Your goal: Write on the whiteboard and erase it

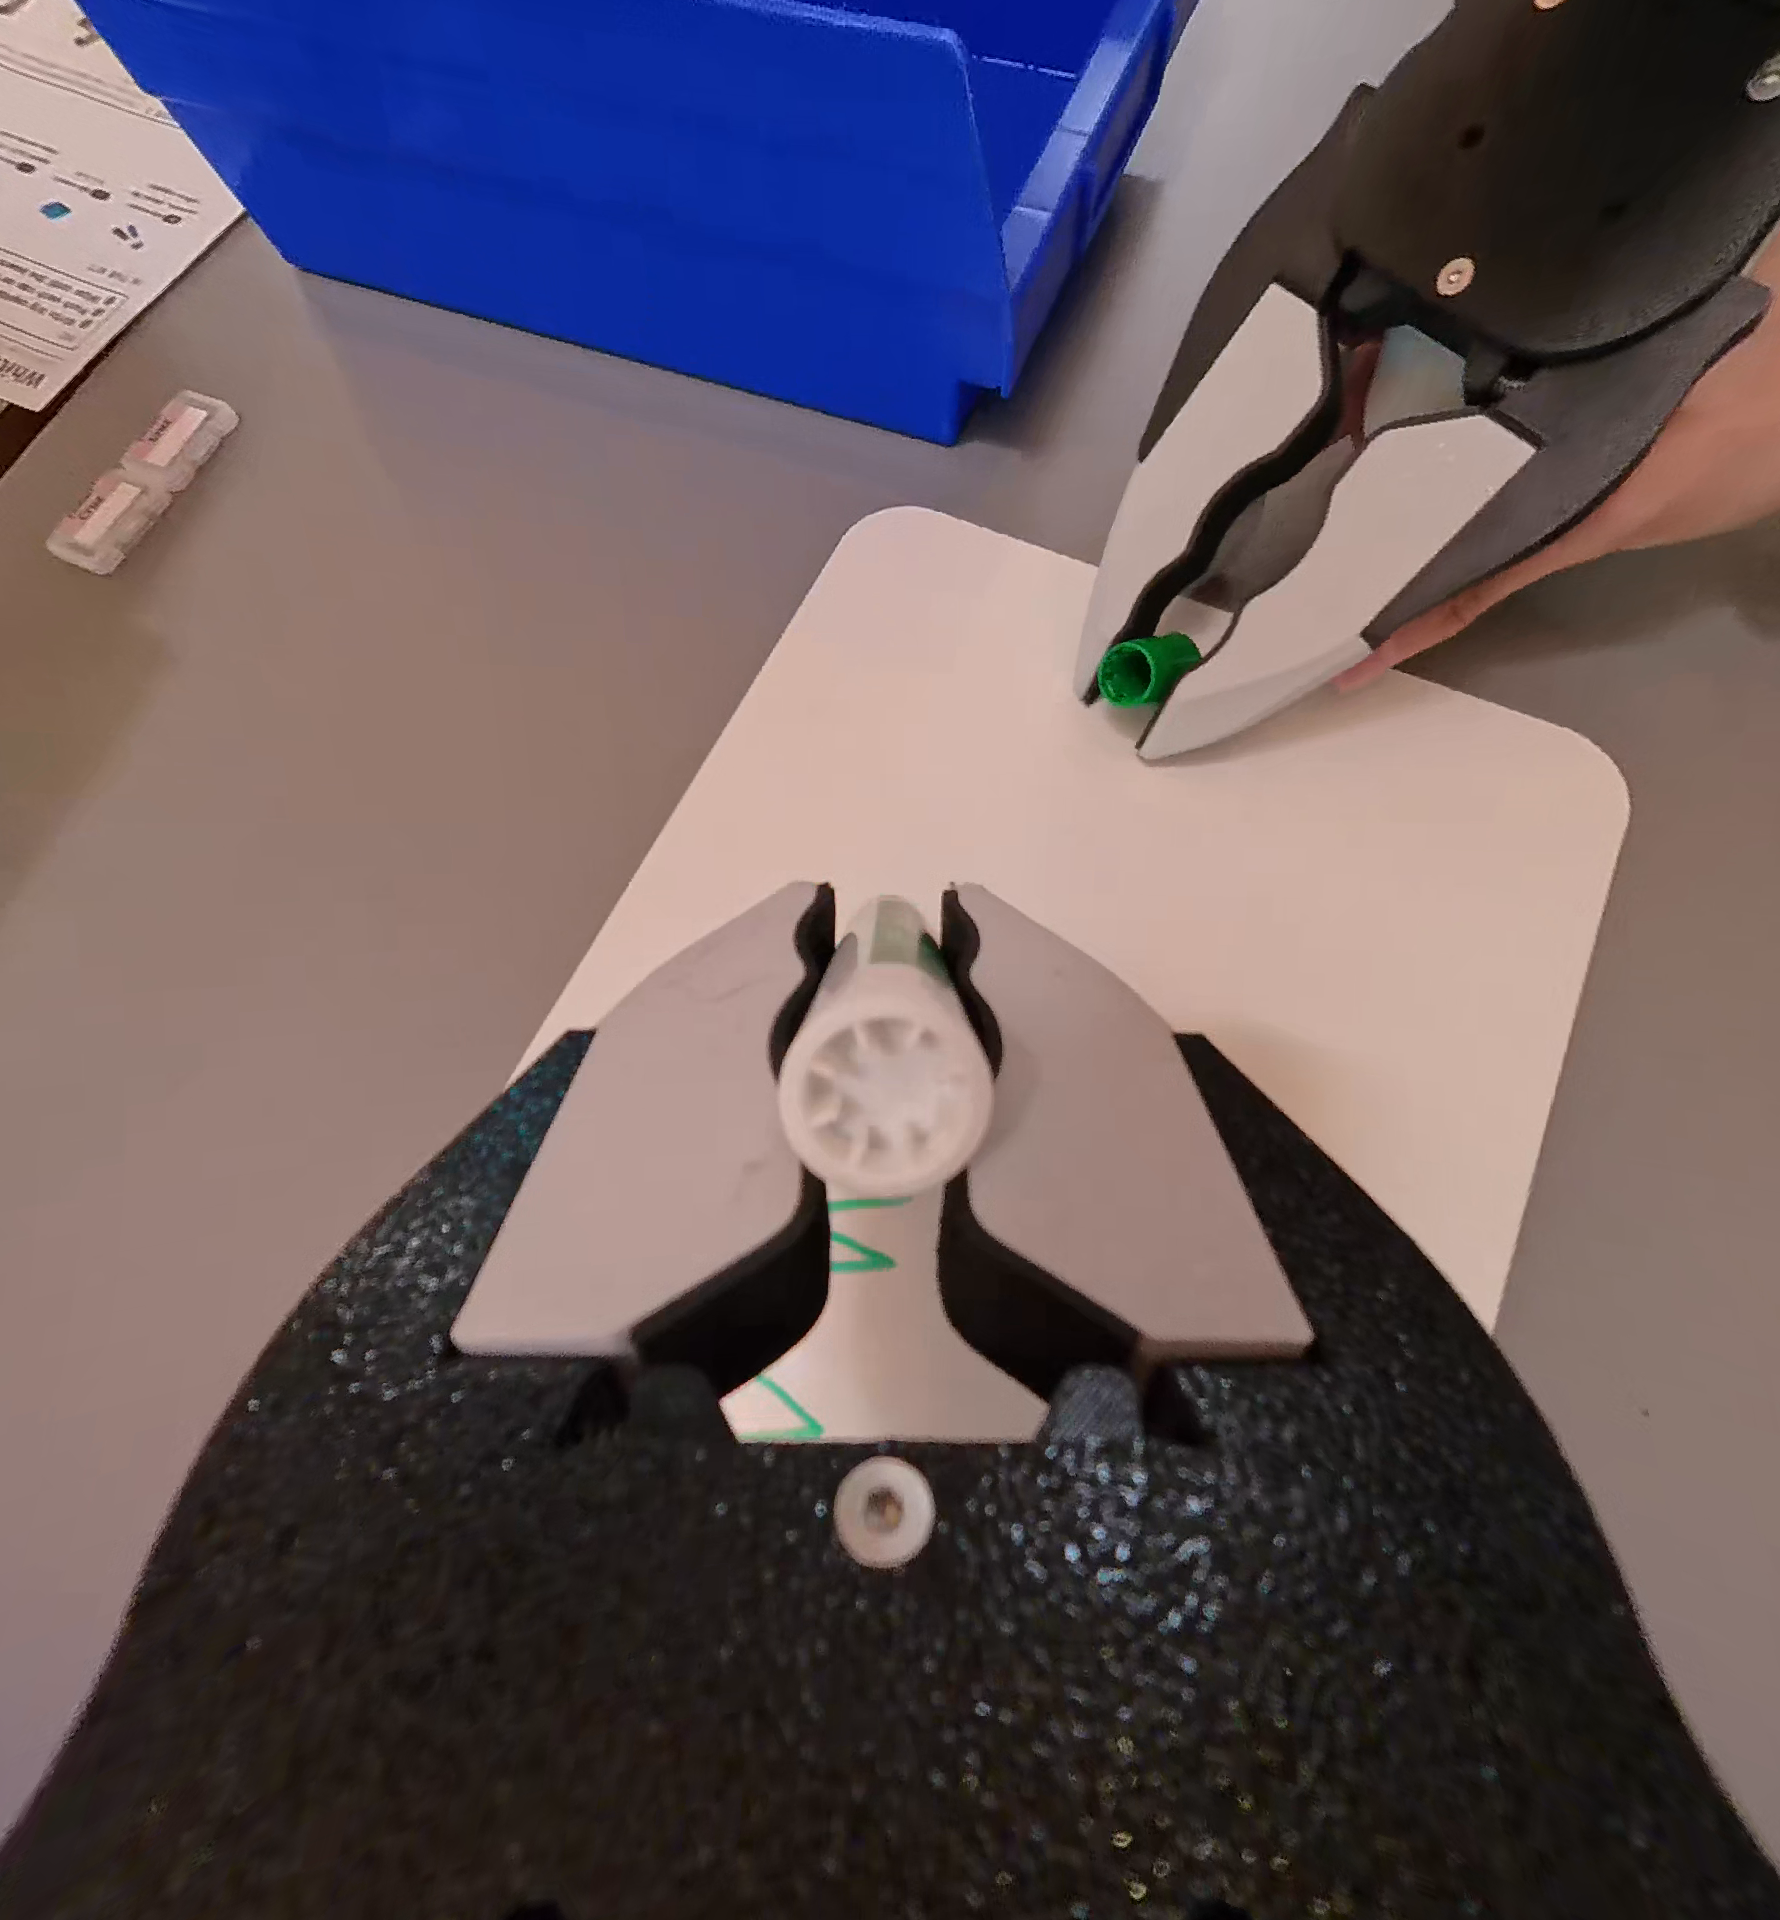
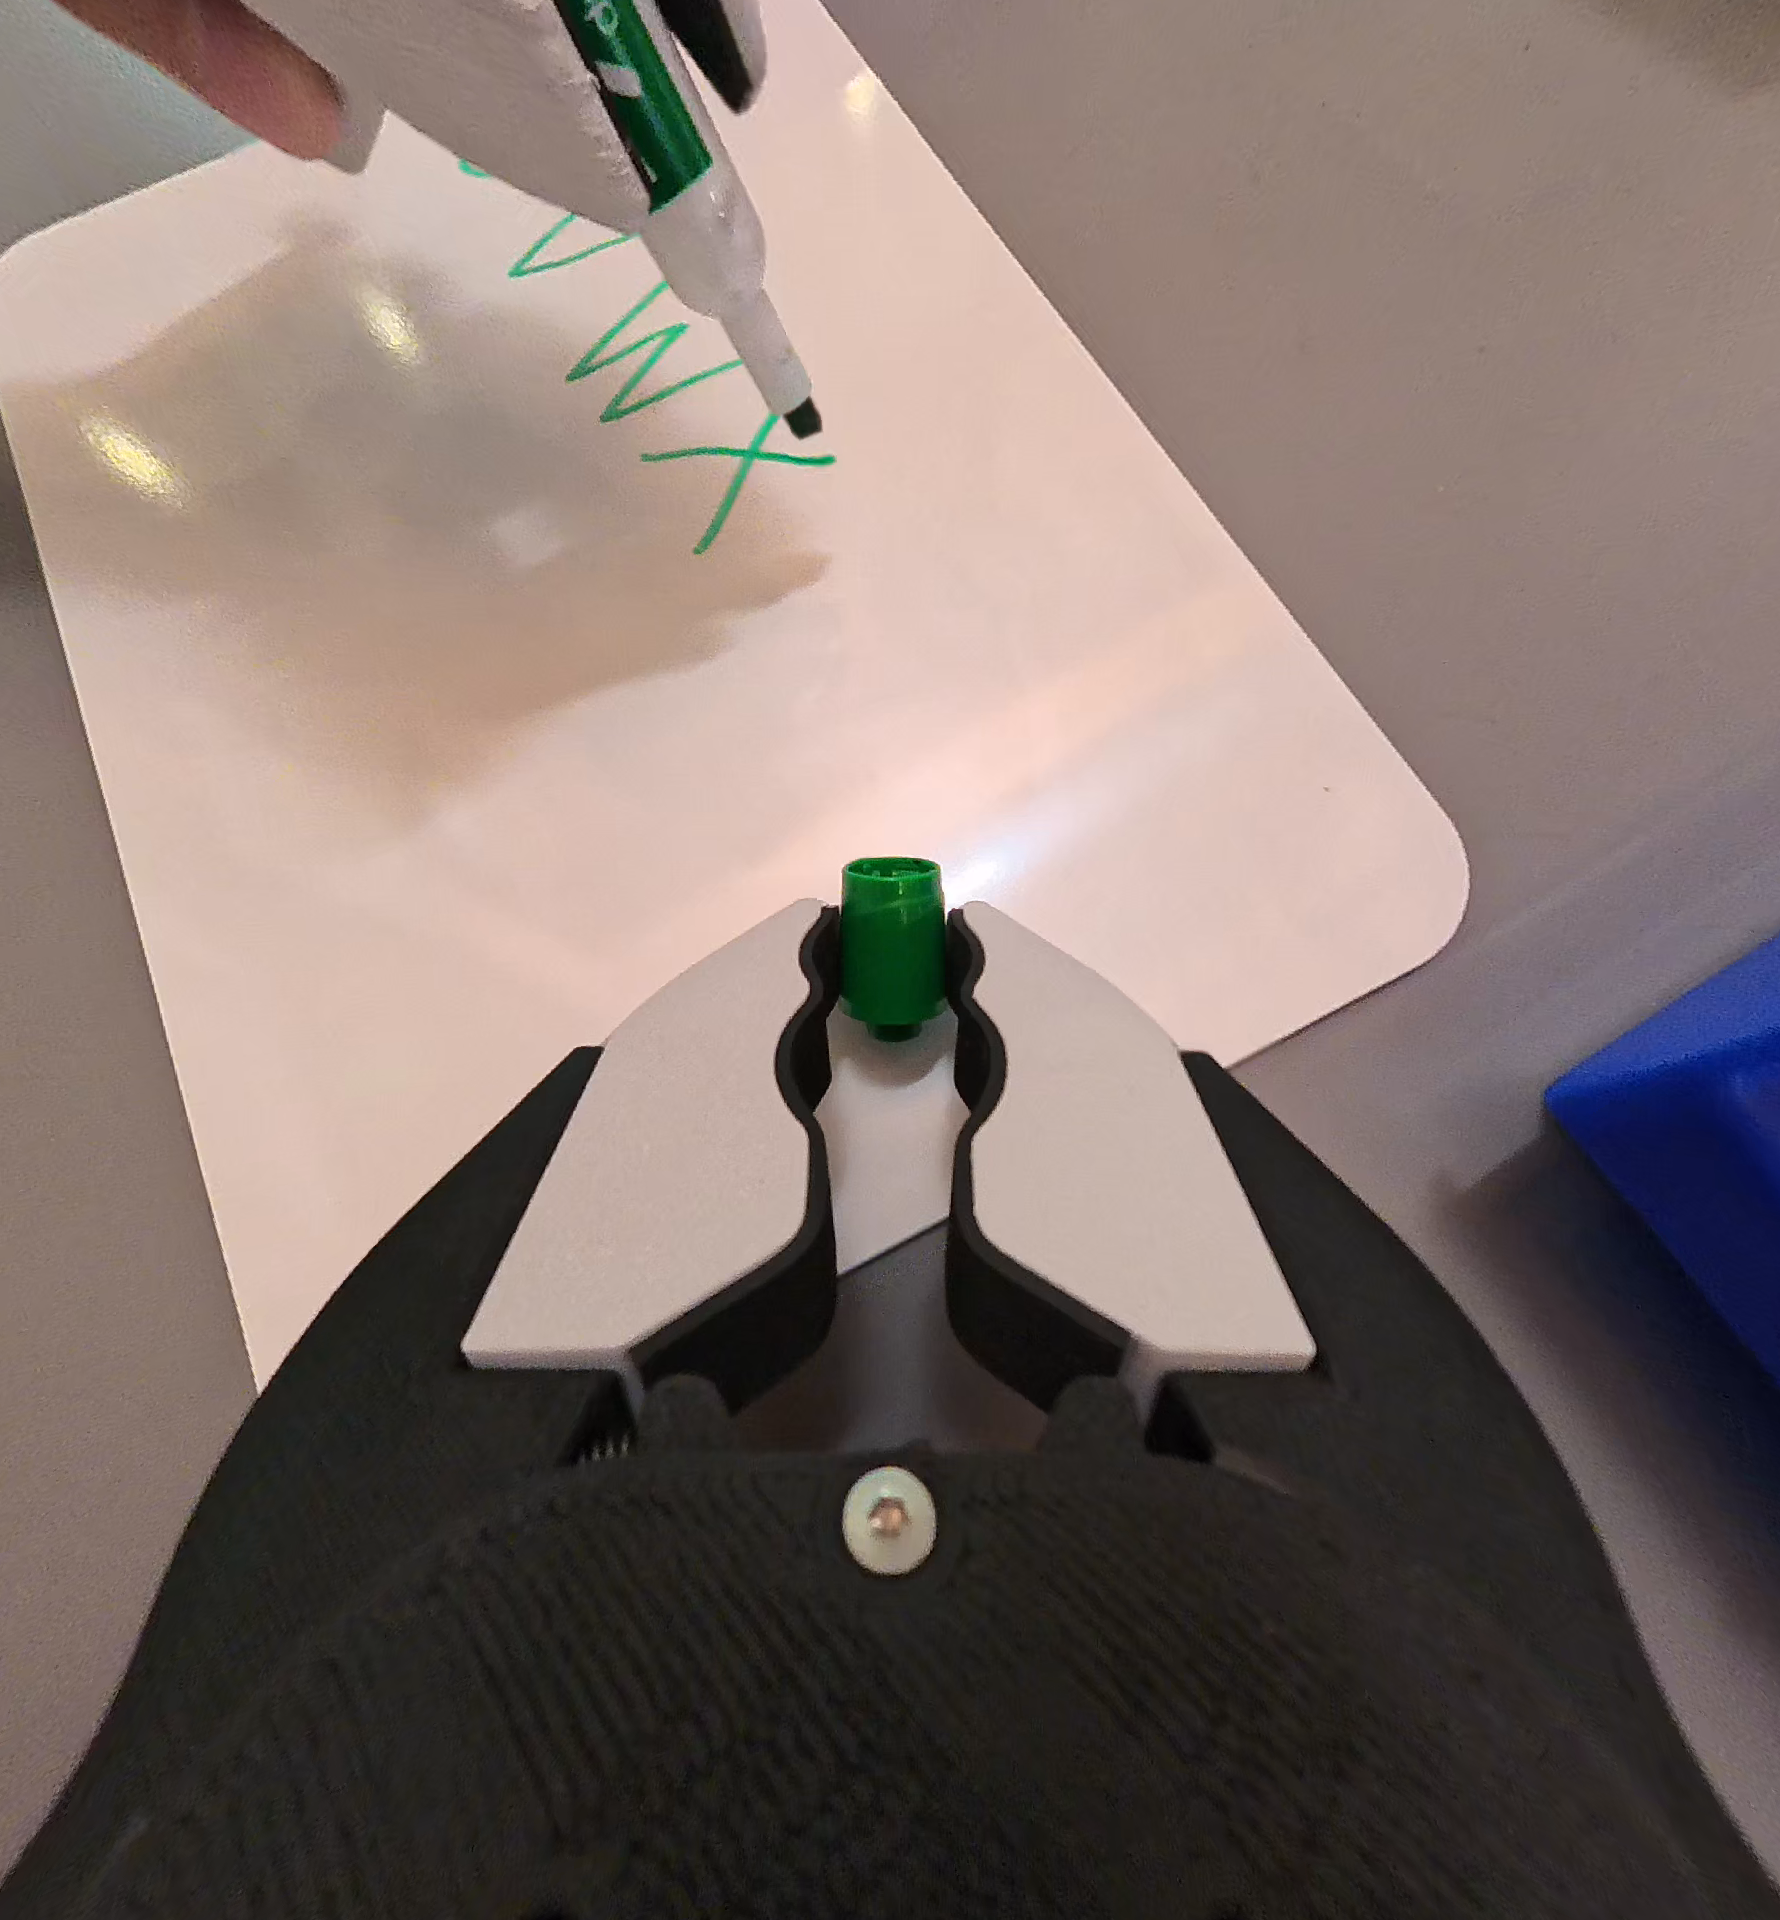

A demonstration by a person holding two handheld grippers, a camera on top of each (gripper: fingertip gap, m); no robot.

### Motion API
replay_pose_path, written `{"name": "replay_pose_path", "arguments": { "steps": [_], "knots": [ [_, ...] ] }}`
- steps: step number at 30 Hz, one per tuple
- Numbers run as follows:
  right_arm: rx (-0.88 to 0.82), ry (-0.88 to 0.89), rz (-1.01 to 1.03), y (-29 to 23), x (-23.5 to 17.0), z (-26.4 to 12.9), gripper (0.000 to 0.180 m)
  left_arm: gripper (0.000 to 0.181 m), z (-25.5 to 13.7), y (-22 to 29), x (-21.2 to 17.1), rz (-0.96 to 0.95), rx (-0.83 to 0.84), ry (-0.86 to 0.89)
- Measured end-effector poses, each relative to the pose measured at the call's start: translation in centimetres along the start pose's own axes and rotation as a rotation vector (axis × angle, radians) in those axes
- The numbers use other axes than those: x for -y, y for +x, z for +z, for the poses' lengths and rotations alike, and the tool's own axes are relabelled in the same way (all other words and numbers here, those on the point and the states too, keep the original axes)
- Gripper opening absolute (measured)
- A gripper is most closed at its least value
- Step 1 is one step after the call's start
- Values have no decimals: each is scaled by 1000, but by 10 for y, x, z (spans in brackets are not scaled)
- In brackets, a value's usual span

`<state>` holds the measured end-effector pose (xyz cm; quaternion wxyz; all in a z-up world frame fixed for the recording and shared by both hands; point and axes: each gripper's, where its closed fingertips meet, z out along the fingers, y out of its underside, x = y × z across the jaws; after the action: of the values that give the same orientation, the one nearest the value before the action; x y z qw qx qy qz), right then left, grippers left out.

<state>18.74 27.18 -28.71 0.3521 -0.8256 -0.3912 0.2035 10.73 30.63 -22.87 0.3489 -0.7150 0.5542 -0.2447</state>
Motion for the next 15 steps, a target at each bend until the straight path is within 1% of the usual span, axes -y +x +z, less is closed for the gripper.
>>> {"name": "replay_pose_path", "arguments": {
  "steps": [5, 15],
  "knots": [
    [-19, 1, 13, 8, -6, -6, 20, 19, 7, -5, 0, -19, -20, -7],
    [-20, 0, 12, 8, -6, -6, 20, 19, 10, -8, -4, -27, -13, -15]
  ]
}}
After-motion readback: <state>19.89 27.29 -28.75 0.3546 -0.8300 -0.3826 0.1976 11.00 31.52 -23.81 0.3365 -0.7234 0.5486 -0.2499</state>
